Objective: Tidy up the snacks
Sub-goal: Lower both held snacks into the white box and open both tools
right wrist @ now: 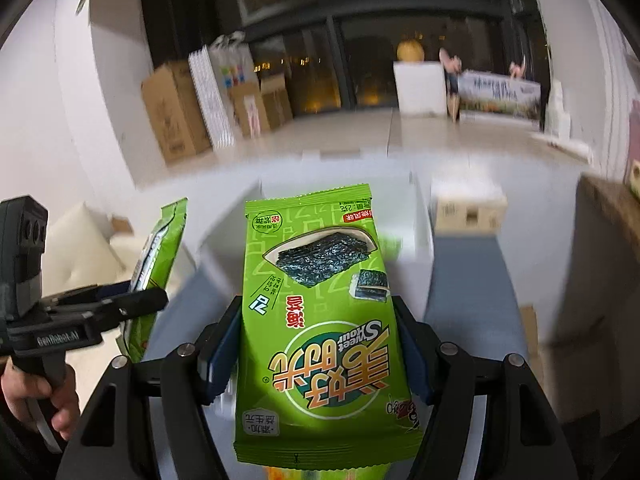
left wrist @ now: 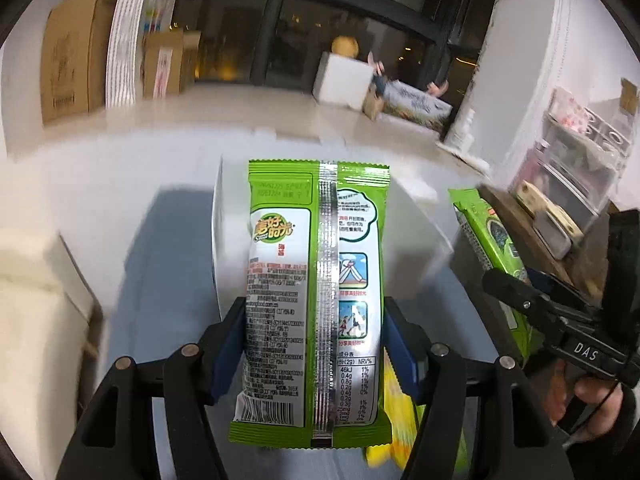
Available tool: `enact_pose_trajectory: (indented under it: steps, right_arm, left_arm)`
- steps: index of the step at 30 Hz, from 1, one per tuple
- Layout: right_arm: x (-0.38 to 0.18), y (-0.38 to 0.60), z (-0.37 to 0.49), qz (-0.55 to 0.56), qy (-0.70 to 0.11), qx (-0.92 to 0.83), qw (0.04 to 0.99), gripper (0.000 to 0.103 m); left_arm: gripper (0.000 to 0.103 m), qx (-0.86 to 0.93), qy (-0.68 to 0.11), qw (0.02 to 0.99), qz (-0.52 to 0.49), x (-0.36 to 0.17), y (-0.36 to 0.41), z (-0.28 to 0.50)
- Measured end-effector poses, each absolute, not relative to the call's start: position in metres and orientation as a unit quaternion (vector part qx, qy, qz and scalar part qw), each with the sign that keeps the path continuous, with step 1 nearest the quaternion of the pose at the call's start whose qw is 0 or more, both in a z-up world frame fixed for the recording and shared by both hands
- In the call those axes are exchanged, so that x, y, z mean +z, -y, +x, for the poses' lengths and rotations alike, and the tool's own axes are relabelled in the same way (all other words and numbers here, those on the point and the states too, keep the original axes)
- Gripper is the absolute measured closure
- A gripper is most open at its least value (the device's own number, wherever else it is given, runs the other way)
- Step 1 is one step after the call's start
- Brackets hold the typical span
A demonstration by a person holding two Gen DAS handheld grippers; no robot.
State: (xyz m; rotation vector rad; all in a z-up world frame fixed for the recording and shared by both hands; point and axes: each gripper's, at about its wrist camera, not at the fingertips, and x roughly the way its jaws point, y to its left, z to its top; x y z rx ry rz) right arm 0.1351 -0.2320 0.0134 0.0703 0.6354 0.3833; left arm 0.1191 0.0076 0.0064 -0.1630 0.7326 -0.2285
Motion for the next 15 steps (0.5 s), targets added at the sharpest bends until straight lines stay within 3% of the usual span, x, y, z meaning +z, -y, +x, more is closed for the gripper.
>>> enact_pose_trajectory:
  steps: [11,13,15]
  right_arm:
    - [0.014,0.211,0.284,0.06,-0.367,0.159,0.915,0.029]
    - [0.007,0.212,0.299,0.069,-0.381,0.148,0.91,0.021]
    - [-0.001,0.218,0.309,0.1,-0.398,0.146,0.9,0.011]
  left_arm:
    - [0.031,-0.075,-0.365,0.927,-0.043,0.015,0.022,0.253]
    - [0.023,-0.08,-0.38,0.92,-0.053,0.004,0.021,0.265]
    - [0.0,-0.077,-0.395,0.913,-0.062,-0.006,0.019,0.27]
